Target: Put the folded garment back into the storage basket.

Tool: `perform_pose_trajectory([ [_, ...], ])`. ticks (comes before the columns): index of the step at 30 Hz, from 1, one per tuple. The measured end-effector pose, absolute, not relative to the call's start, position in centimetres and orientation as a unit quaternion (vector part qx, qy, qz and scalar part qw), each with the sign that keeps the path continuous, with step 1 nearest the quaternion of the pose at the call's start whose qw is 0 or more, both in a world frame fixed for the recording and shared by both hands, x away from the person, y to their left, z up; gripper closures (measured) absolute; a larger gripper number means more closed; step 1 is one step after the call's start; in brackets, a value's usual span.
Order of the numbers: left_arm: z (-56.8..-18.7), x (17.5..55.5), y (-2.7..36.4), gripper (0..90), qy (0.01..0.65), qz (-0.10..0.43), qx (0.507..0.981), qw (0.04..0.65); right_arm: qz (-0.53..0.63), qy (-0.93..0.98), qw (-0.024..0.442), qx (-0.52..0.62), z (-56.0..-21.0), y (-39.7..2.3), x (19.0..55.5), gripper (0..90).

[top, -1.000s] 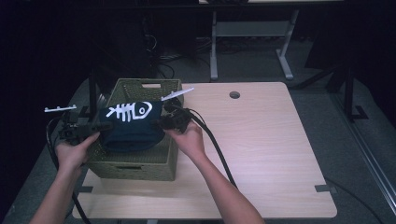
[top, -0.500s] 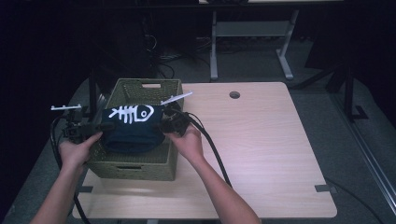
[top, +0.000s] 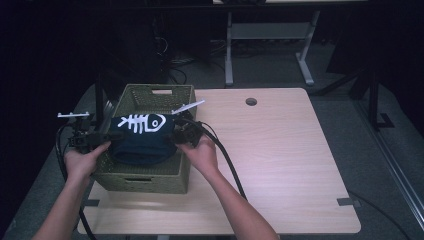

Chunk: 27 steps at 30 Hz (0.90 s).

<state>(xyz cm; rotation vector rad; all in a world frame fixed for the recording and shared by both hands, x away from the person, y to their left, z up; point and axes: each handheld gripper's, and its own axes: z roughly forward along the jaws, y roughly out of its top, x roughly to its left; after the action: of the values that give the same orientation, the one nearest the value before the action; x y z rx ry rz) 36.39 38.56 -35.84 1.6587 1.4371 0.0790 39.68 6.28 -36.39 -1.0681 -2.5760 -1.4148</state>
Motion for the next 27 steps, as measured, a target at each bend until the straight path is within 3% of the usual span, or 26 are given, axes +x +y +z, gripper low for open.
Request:
perform_pose_trajectory([
  [12, -36.0, 36.6, 38.7, 67.0, 0.579, 0.035, 0.679, 0.449, -0.439, -0.831, -0.005, -0.342, -36.4, 6.6, 39.3, 65.4],
  [14, -36.1, 36.7, 38.7, 65.0, 0.579, 0.041, 0.682, 0.445, -0.437, -0.832, -0.007, -0.343, -36.5, 6.6, 39.3, 61.5],
  [16, -36.1, 36.8, 38.8, 52.5, 0.587, 0.053, 0.681, 0.435, -0.43, -0.831, -0.031, -0.352, -36.4, 6.5, 39.3, 52.4],
  [18, -36.1, 36.8, 39.0, 51.8, 0.59, 0.06, 0.679, 0.433, -0.429, -0.828, -0.044, -0.359, -36.1, 6.2, 39.4, 48.1],
  [27, -35.2, 36.5, 38.6, 53.2, 0.574, 0.061, 0.67, 0.466, -0.452, -0.814, -0.039, -0.363, -34.9, 4.0, 39.6, 45.9],
])
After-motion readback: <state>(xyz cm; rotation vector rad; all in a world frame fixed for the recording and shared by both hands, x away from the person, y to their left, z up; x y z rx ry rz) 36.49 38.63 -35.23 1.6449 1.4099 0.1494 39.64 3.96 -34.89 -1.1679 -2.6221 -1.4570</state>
